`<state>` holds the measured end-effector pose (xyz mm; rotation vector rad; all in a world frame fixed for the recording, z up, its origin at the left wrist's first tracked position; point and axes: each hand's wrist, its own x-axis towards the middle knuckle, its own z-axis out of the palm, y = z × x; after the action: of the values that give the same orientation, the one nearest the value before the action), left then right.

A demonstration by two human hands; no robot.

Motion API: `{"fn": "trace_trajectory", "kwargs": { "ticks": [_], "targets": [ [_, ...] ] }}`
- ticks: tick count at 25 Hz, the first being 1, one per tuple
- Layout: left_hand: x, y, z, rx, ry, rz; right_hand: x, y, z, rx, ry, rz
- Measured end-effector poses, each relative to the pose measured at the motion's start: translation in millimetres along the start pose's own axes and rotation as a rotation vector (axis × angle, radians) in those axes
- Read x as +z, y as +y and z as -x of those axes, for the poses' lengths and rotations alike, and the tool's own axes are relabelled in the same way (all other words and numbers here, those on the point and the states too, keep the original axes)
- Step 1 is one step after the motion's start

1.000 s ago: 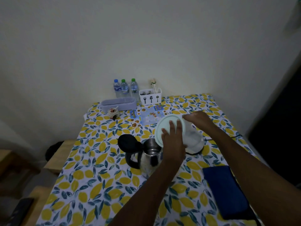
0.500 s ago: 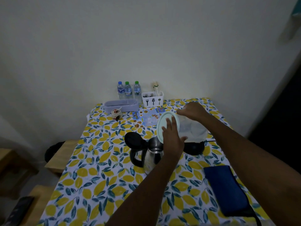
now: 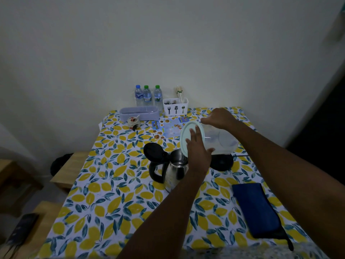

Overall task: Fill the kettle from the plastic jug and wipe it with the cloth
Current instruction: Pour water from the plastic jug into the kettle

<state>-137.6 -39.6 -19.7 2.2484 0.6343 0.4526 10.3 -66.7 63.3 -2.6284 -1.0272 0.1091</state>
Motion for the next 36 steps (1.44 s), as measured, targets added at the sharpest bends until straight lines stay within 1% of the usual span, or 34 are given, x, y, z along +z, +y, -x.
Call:
{"fn": "trace_trajectory", "kwargs": {
  "ticks": [10, 16, 20, 25, 28, 31, 34, 36],
  "targets": [
    [0.2, -1.4, -2.7, -0.008, -0.012, -0.035, 3.2, 2.7, -8.8, 0.0, -0.028, 0.016],
    [0.1, -5.1, -5.5, -0.009, -0.015, -0.04, 6.2, 1.1, -7.5, 0.022, -0.019, -0.027],
    [3.5, -10.3, -4.9, -0.015, -0.015, 0.022, 11.1, 3.7, -7.1, 0.019, -0.034, 0.002],
    [4.3, -12.9, -5.2, 0.006, -0.022, 0.006, 14.4, 8.8, -3.6, 0.018, -0.012, -0.092],
    [5.0, -12.3, -7.4, 0.054, -0.051, -0.073, 18.8, 22.2, -0.2, 0.038, 0.02, -0.156],
    [11.6, -8.6, -12.9, 0.139, -0.066, -0.283, 30.2, 45.9, 2.4, 0.096, 0.028, -0.311],
    [25.9, -4.1, -17.6, 0.168, -0.107, -0.428, 42.3, 70.8, 10.8, 0.212, 0.025, -0.485],
    [38.9, 0.1, -20.0, 0.221, -0.148, -0.492, 52.7, 92.7, 15.3, 0.28, 0.04, -0.605]
  ]
}}
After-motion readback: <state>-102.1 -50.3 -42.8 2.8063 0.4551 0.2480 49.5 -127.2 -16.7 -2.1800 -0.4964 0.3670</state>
